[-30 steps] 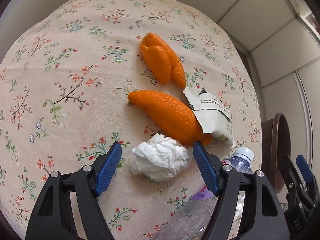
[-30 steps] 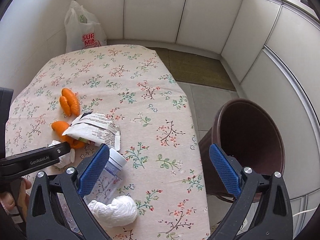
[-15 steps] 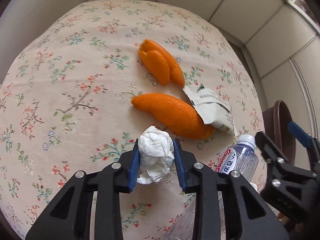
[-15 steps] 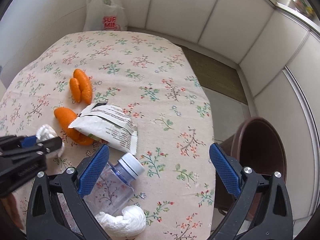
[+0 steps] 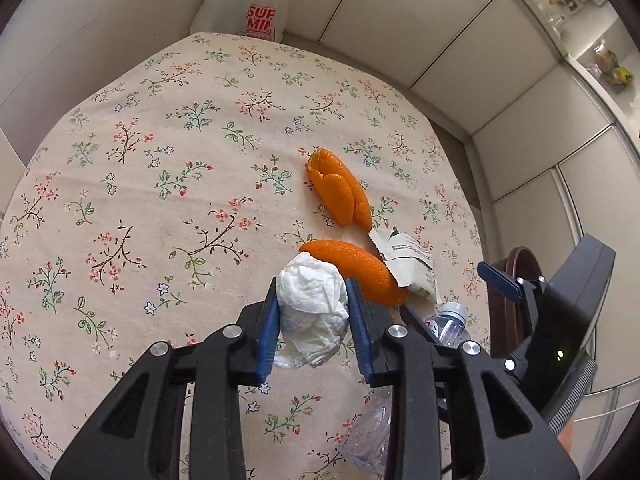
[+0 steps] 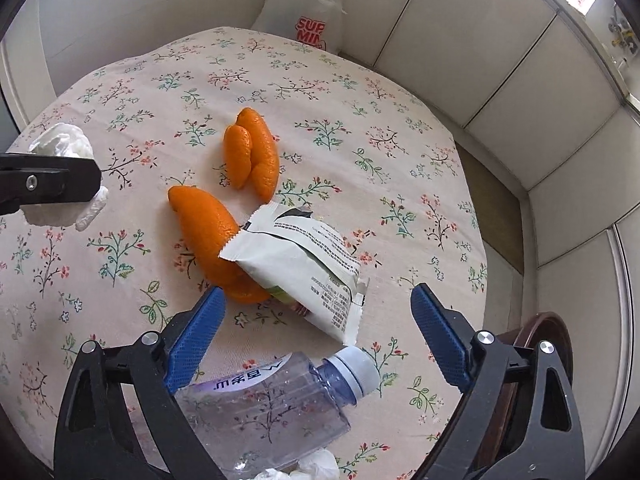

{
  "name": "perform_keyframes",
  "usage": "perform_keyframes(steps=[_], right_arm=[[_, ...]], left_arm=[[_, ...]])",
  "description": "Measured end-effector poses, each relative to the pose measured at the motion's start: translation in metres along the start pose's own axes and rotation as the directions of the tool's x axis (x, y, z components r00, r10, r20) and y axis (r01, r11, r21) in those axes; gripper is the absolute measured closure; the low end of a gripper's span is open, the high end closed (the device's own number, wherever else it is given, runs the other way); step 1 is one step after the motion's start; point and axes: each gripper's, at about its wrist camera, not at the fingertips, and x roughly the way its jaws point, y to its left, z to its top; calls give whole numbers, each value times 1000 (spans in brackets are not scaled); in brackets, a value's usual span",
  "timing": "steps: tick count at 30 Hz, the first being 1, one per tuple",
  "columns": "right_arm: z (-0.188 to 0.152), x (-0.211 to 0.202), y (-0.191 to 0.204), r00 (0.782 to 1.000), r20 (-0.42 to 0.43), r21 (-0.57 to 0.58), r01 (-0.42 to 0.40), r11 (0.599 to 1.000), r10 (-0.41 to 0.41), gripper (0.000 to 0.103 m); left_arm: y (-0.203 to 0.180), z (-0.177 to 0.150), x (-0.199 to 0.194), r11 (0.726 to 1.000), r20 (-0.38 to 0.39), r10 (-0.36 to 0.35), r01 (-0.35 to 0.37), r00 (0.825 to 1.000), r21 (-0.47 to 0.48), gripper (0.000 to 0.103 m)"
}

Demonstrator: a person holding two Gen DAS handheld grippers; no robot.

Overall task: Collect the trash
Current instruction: 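Grasp the crumpled white tissue with the left tool, then grasp the white snack packet with the right tool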

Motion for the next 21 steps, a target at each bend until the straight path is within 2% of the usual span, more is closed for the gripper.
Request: perform_keyframes(steps=[4,6,8,10,16,21], right_arm=[[-1,13,-4,1000,-21,17,-11,1000,11,25],[-2,20,-8,998,-34,45,-42,998,44,37],[-1,25,-10,996,-38,74,-72,995,75,43],[-1,27,-11,996,-27,81,-80,993,83,44],[1,30,-11,993,-7,89,-115,989,116,67],[2,28,-20,991,8,134,-130,982,130,79]], left_arm=[[3,0,3,1000,-5,-8,8,1000,-6,71],[6,1,5,1000,-10,-9,9,1000,-14,71],[8,2,7,1000,-14,-9,9,1000,-19,71],[10,2,9,1000,-19,-10,10,1000,-21,71],[13,2,16,1000,-29,-4,3,1000,-25,71],[14,2,18,1000,-30,2,-2,1000,-30,71]])
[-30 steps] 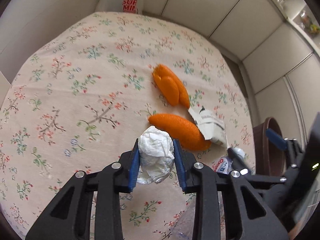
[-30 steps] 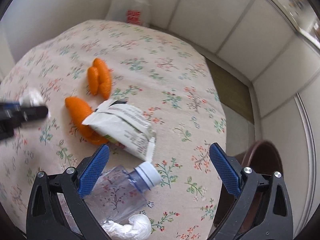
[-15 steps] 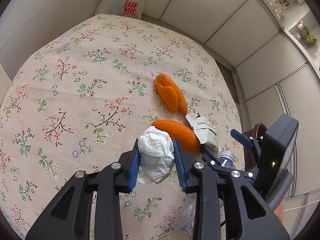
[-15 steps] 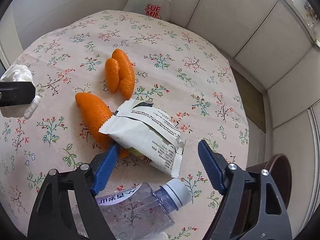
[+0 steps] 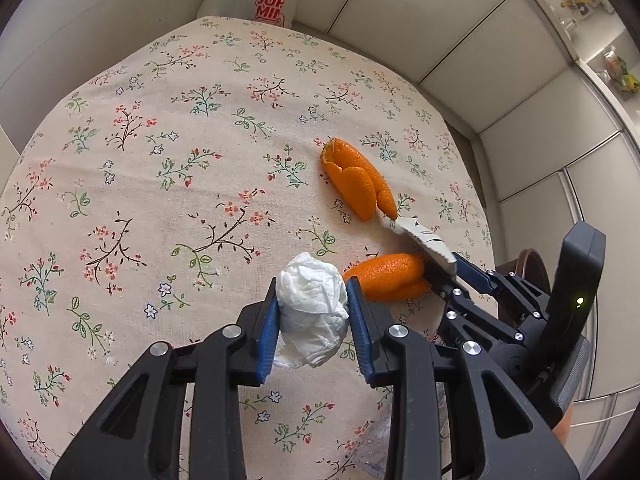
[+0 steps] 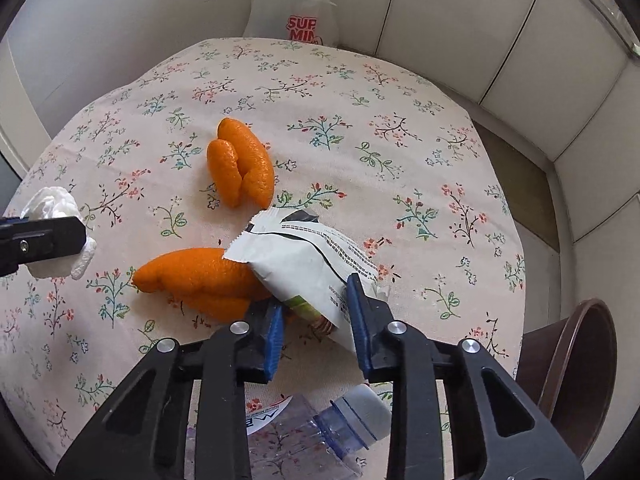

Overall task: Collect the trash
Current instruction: 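Grasp the white snack packet with the right tool, then lift the tissue with the left tool while the right tool carries the snack packet over the bin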

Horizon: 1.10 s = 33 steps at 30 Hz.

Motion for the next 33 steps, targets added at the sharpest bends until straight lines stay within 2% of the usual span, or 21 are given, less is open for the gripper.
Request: perform_keyframes(steps=[6,11,33], right_arm=[[4,-13,-16,999,41,86,-30,996,26,88],[5,-24,-20,997,70,106,-39,994,32,95],[4,-78,-26,978,206,144,-24,989,-7,97]], left_arm=[[-2,1,-2,1000,10,-1,1,1000,1,71],[-5,0,-6,1000,24,-8,8,1000,-2,71],[-38,2,-27,998,106,-57,56,993,13,71]])
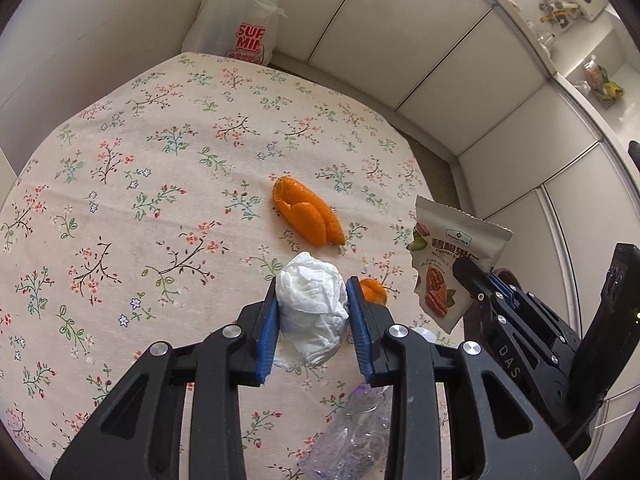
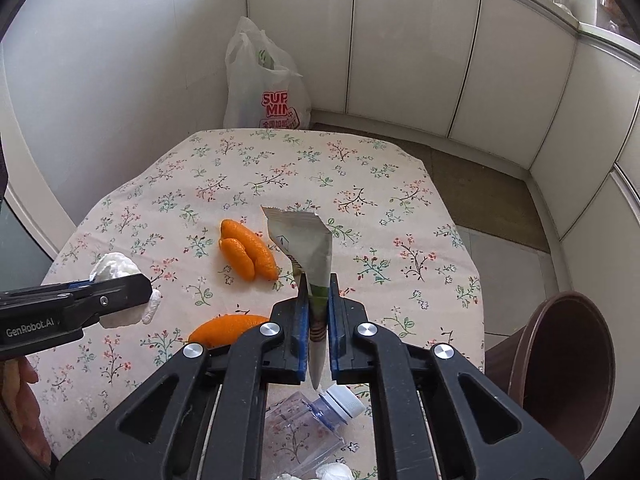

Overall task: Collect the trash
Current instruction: 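Lift the tissue with the left tool while the right tool carries the snack packet over the bin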

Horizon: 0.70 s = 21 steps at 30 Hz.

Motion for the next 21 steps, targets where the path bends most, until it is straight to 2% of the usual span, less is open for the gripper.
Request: perform_keyframes(steps=[10,21], right_arm=[[-5,-32,-21,998,57,35,40,999,-42,96],[-18,-76,-66,981,131,120,124,985,-140,96]], left_arm=[[-34,-2,-10,999,39,-31,29,999,45,71],[-78,-15,-10,991,59,-77,70,995,118,71]])
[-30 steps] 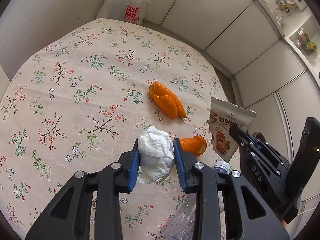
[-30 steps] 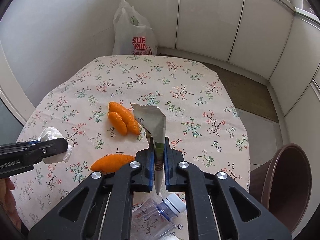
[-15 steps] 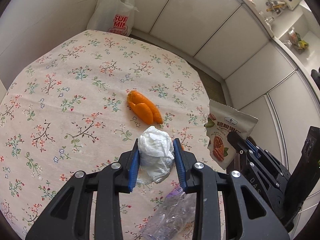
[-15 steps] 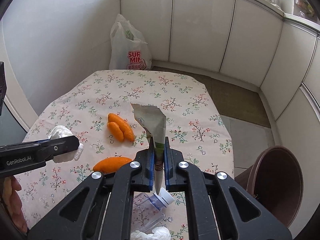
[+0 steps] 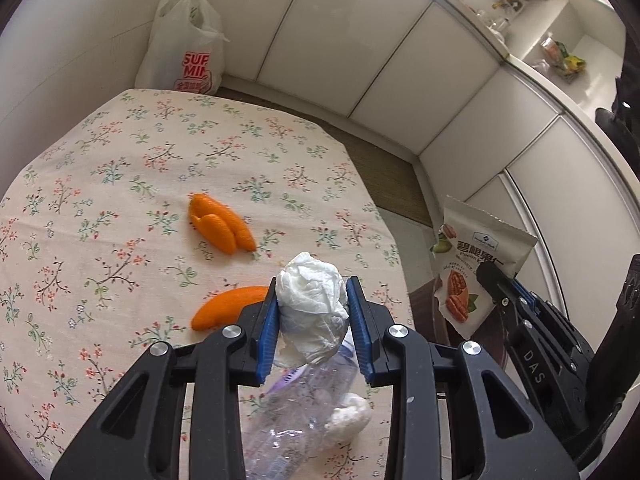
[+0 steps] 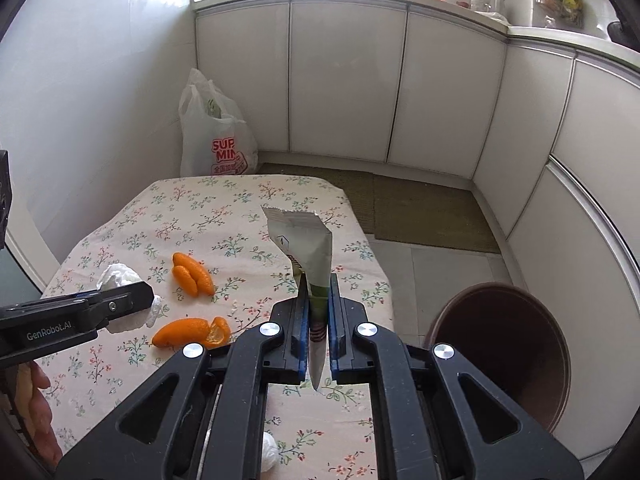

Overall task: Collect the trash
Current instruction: 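Lift the tissue with the left tool while the right tool carries the snack packet over the bin, then open the right tool over the brown bin to drop the snack packet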

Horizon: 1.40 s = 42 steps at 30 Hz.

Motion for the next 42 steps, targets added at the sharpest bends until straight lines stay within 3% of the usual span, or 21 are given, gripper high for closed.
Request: perform_keyframes(steps=[12,27,31,32,33,35,37,42], right_arm=[[-6,-35,-65,985,84,133,138,981,-150,96],[-38,-66,-166,932,69,334,315,889,-356,95],[-45,-71,-186,924,57,373,331,866,-378,93],[-47,-72,-189,923,52,383,333,862,-380,88],[-49,-73,-194,922,48,396,336,854,-385,64],[-54,-78,-205,916,48,427,341,838,-397,49],[-58,-85,-213,910,47,449,350,822,-413,49],[-70,-98,-240,896,27,526,365,768,-444,35]], left_arm=[[-63,-13,7,995,21,-61,59,998,86,70],[-150,-42,25,977,-14,-127,128,992,169,70],[-174,-51,28,970,-22,-142,143,990,196,70],[-181,-53,29,968,-23,-145,147,989,203,70],[-187,-55,30,966,-24,-148,149,989,210,70],[-199,-58,33,963,-27,-151,153,988,221,70],[-209,-61,35,961,-28,-154,156,988,230,70],[-231,-67,44,955,-45,-155,161,987,251,70]])
